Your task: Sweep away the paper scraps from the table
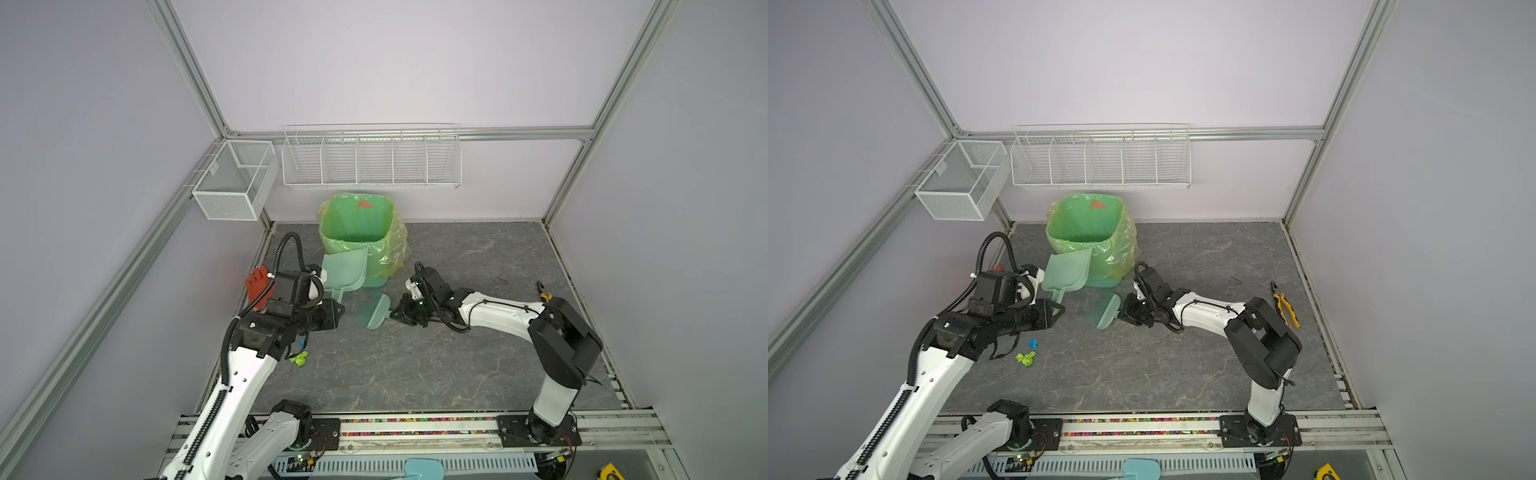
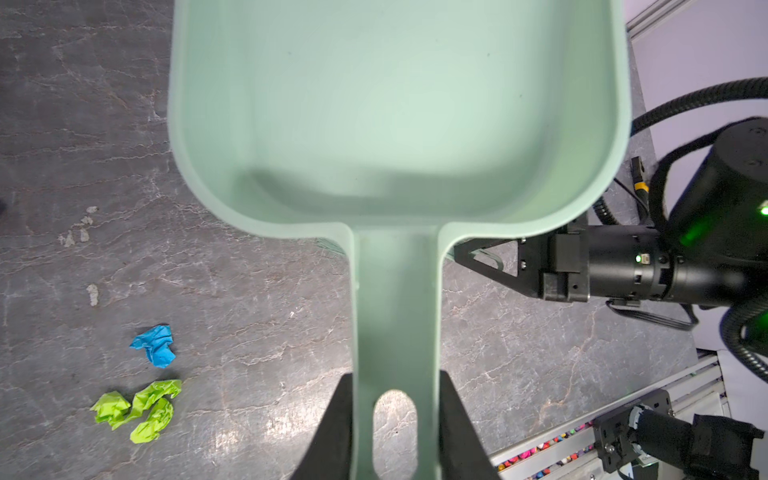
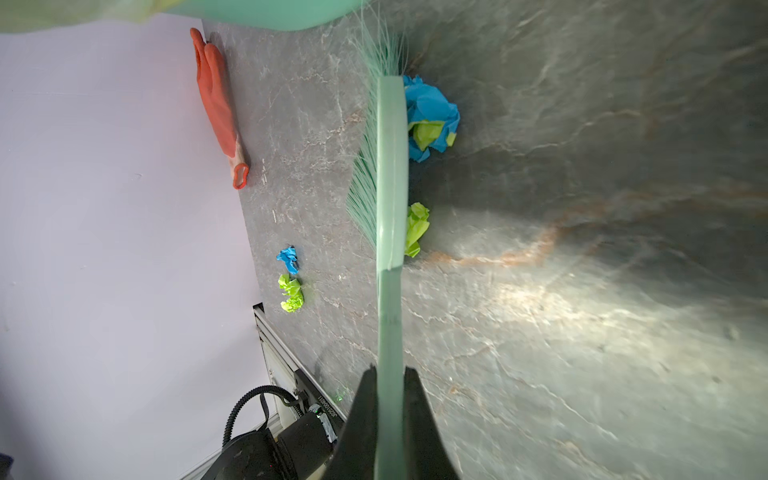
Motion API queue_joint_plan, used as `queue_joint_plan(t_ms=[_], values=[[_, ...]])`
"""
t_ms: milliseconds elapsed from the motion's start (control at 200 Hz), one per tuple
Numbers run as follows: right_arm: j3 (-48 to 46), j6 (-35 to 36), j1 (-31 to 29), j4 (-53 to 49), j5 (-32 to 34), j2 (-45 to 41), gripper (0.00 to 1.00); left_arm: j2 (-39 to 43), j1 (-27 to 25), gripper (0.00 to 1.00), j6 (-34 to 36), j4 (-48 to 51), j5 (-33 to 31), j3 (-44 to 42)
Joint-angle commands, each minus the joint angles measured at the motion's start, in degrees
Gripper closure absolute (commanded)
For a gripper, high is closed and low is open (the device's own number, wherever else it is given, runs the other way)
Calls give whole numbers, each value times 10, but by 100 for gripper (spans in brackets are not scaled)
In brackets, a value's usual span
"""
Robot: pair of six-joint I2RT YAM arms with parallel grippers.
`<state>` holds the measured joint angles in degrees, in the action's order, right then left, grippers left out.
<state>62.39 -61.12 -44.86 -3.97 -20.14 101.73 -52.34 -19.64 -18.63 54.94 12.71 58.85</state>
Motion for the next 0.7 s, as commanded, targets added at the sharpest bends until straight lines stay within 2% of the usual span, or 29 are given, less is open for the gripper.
queue_joint_plan(t_ms=[0, 110, 200, 375, 575, 700], values=[[-36, -1, 10, -88, 41, -21, 93, -3, -34, 100, -4, 1, -28, -4], [-74, 0, 21, -98, 54, -56, 93, -11, -92, 100, -13, -2, -76, 0], [-115, -2, 39, -101, 59, -96, 93, -14, -126, 100, -23, -9, -91, 6], [-176, 19, 69, -184, 107, -211, 93, -27, -192, 100, -36, -13, -123, 27], [-222, 34, 95, -225, 126, -348, 93, -48, -234, 100, -41, -6, -134, 35], [-210, 44, 98, -247, 138, -417, 93, -49, -245, 100, -44, -4, -141, 30]])
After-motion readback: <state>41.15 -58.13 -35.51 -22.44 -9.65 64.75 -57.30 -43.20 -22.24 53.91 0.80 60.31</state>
